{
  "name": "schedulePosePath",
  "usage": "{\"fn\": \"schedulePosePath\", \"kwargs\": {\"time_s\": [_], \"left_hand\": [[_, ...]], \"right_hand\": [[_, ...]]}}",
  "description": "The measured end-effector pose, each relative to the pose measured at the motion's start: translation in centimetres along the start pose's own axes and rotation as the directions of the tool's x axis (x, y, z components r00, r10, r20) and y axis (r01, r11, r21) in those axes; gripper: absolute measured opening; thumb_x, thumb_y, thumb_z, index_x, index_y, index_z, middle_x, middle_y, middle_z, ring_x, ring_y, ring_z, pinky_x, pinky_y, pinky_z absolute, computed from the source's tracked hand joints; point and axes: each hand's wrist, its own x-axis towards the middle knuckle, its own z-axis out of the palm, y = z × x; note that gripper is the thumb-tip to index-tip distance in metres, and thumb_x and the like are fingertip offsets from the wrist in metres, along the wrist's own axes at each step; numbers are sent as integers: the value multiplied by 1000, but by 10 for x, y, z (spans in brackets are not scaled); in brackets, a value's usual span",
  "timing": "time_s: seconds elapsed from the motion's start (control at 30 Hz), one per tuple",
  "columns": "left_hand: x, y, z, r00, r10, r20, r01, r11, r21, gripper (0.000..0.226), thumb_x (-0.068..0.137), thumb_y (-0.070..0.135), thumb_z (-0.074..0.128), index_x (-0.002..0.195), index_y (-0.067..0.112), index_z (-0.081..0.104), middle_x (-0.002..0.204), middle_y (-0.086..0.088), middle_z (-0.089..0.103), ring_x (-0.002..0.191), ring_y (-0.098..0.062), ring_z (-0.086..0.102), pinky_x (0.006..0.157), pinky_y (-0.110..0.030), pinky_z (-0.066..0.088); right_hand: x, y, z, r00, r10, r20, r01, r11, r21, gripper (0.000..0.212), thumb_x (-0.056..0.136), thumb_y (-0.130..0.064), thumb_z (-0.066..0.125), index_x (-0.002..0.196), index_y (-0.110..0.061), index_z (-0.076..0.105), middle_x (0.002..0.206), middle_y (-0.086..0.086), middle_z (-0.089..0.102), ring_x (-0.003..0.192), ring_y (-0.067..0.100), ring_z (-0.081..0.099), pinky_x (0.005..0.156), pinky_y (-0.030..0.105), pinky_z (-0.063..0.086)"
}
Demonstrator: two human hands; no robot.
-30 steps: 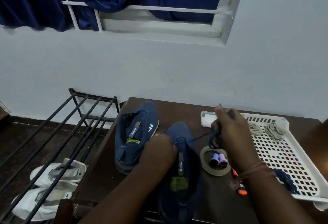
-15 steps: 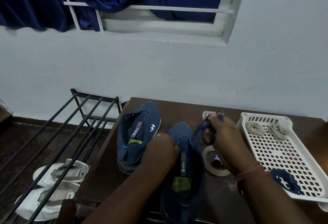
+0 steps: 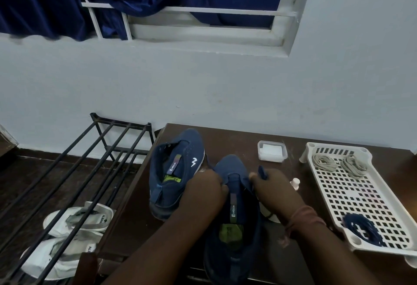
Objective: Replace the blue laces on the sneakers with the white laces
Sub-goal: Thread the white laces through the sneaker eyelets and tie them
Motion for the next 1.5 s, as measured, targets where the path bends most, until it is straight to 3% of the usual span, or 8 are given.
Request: {"fn": "schedulePosePath", "kwargs": {"time_s": [0.1,0.27,0.4,0.53,0.8,0.97,1.3,1.5], "left_hand": [[1,-1,2,1000,-10,16,10,1000,0,33,92,34,52,66,15,46,74,0,47,68,-18,48,60,-27,33],[3,-2,5,999,-29,29,30,999,-13,32,91,34,52,66,14,49,75,-2,49,67,-19,50,60,-28,34],[2,-2,4,1000,-17,22,18,999,-30,31,91,33,52,69,12,56,67,0,50,65,-18,52,59,-28,36],[2,-1,3,1000,-8,19,8,1000,-24,33,91,32,52,67,10,55,65,-1,49,65,-20,53,60,-29,37],[4,-5,8,999,-30,21,30,999,-14,36,91,35,52,64,13,43,69,0,43,65,-20,48,58,-28,32],[5,-5,9,998,-42,36,42,999,-6,35,91,36,52,64,15,42,69,2,40,65,-18,46,57,-28,30],[2,1,-1,999,-38,32,40,997,-63,28,90,31,52,74,9,58,78,-5,58,75,-23,57,64,-29,42],[1,6,-6,997,-59,44,61,998,-36,34,91,31,52,63,13,45,66,2,44,69,-19,49,60,-28,33]], "right_hand": [[-6,-15,-10,997,-76,-30,81,898,433,33,101,-21,46,73,-7,57,63,10,53,53,17,47,54,30,37],[-8,-31,-33,982,-102,-160,190,467,864,26,105,-19,42,84,-13,56,75,13,63,52,19,50,49,27,37],[-5,-8,-17,998,2,-66,25,913,408,41,95,-48,52,74,-13,54,61,10,53,48,21,49,49,28,38],[-3,10,5,999,-42,-19,42,999,13,46,83,-55,65,59,-19,51,55,2,55,55,18,56,62,39,50],[-14,-20,-9,951,-190,-243,277,871,406,22,89,-12,61,76,4,54,66,12,48,60,18,45,59,31,41],[-23,-38,-32,919,-205,-337,386,648,657,25,97,-9,52,72,-14,52,58,-6,53,53,17,50,50,31,44],[-21,-40,-41,939,-31,-341,293,592,751,21,89,-26,48,78,-8,51,72,13,56,50,22,45,53,38,43],[-33,-50,-53,918,-117,-379,388,465,796,28,99,-17,46,71,-17,47,63,1,51,46,15,41,46,25,32]]}}
